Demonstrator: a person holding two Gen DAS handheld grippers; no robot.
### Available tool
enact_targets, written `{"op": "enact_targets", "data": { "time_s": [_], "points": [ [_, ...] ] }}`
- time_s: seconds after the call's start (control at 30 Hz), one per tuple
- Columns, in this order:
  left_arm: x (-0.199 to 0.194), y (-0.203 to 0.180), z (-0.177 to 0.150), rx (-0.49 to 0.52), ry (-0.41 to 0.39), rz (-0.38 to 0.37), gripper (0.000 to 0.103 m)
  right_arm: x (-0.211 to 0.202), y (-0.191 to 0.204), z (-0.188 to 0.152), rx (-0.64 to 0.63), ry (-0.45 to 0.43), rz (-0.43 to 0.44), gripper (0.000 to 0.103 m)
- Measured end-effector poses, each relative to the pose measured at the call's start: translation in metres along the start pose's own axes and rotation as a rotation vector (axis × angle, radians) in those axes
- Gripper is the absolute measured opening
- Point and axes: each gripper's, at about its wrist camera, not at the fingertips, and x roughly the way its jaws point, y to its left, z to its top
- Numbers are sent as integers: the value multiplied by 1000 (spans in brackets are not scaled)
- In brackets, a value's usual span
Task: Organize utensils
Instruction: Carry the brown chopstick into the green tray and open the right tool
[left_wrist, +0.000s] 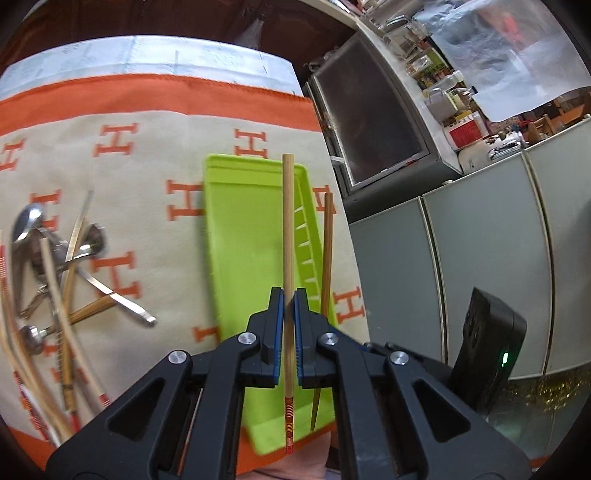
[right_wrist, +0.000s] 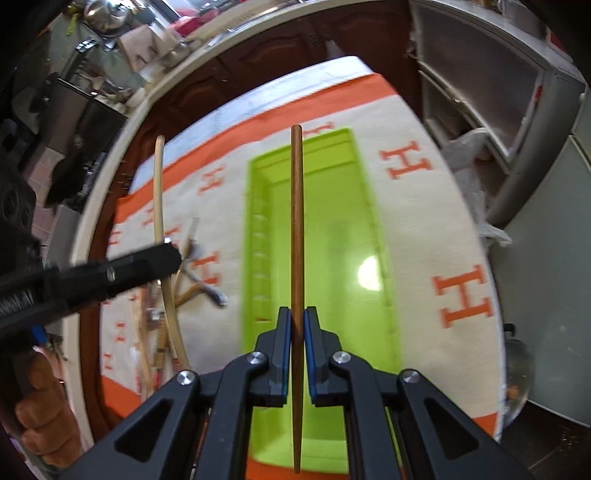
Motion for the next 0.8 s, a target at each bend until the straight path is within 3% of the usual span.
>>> {"op": "enact_targets", "data": {
  "time_s": [0.17, 0.4, 0.5, 0.63, 0.7, 0.8],
  "points": [
    [47, -1, 1, 16, 40, 61, 3, 15, -15, 5, -27, 39, -83, 7],
    [80, 17, -15, 62, 91, 186, 6, 27, -20, 1, -48, 53, -114, 8],
    [79, 22, -18, 59, 106, 158, 6, 30, -21, -1, -45, 61, -102, 10],
    [71, 14, -25, 117, 107, 194, 7, 31, -18, -2, -45, 53, -91, 21],
    [60, 9, -32, 149, 83, 233, 18, 29, -16, -3, -40, 49, -77, 23],
    [45, 4, -40, 173, 47, 223, 20, 26, -12, -6, -40, 43, -57, 23]
  ]
}}
